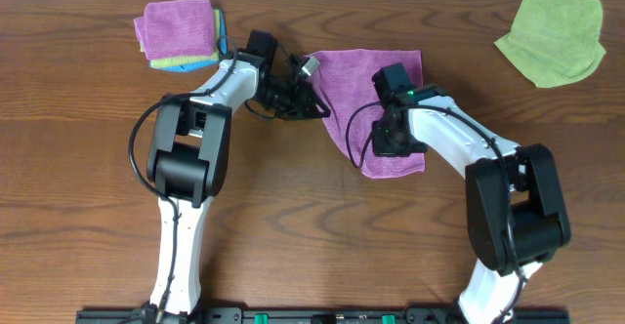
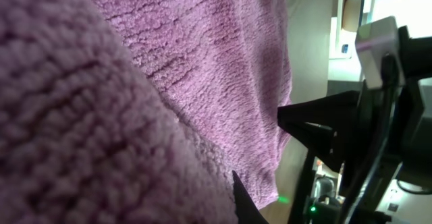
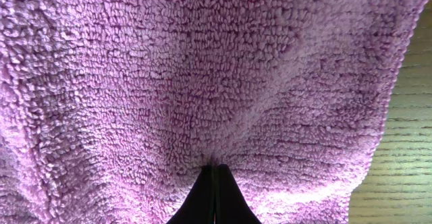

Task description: Fold the cloth

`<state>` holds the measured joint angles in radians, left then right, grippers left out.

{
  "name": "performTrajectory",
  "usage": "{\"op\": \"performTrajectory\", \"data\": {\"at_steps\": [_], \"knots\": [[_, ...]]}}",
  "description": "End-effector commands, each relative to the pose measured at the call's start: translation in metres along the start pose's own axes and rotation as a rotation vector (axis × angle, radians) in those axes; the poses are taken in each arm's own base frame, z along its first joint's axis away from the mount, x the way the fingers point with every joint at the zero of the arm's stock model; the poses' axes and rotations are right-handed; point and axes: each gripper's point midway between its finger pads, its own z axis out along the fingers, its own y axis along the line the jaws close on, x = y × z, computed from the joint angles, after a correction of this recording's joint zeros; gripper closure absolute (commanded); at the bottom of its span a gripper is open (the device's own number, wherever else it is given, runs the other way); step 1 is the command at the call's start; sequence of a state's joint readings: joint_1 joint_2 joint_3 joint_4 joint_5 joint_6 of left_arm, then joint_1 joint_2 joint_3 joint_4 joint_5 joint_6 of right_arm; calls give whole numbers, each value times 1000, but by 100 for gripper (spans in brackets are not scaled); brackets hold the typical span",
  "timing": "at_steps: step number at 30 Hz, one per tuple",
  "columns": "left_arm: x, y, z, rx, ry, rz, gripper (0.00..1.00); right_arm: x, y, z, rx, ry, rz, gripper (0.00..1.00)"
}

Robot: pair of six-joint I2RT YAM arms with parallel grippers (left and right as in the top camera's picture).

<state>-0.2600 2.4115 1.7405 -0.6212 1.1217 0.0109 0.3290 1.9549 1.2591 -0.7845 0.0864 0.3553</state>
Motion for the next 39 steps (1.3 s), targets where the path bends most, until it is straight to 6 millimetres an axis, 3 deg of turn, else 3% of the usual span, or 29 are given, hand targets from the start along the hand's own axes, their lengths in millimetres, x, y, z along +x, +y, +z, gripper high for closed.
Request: {"op": "performTrajectory", "data": {"at_steps": [1,8,11,15,21,31,35,37,39], "knots": [[-26,-39,-19,-1,-60,62,94,-7,-4,-10,4,-33,-1,99],[-67,-80,-47,-66,-166,168,94,-5,-4,-10,0,-26,-2,99],[-76,-85,-47,-97,-192,162,94,-4,0,-10,-20,-19,-2,99],[-74,-93,-36,-100,-178,182,94,-4,0,-10,-19,-18,-2,98],[-69,-90,-25,-149,-161,180,94,-2,5,-10,-42,-12,-7,99],[-67,-81,-26,-197,-157,165,94,0,10,-12,-45,-10,-28,99],[-65,-73,-27,-238,-152,157,94,-1,8,-25,-47,-18,-72,99],[-64,-71,-27,-251,-151,152,94,-1,7,-36,-50,-30,-87,94],[-64,-71,-27,-251,-151,151,94,-2,5,-49,-54,-54,-88,79]]}}
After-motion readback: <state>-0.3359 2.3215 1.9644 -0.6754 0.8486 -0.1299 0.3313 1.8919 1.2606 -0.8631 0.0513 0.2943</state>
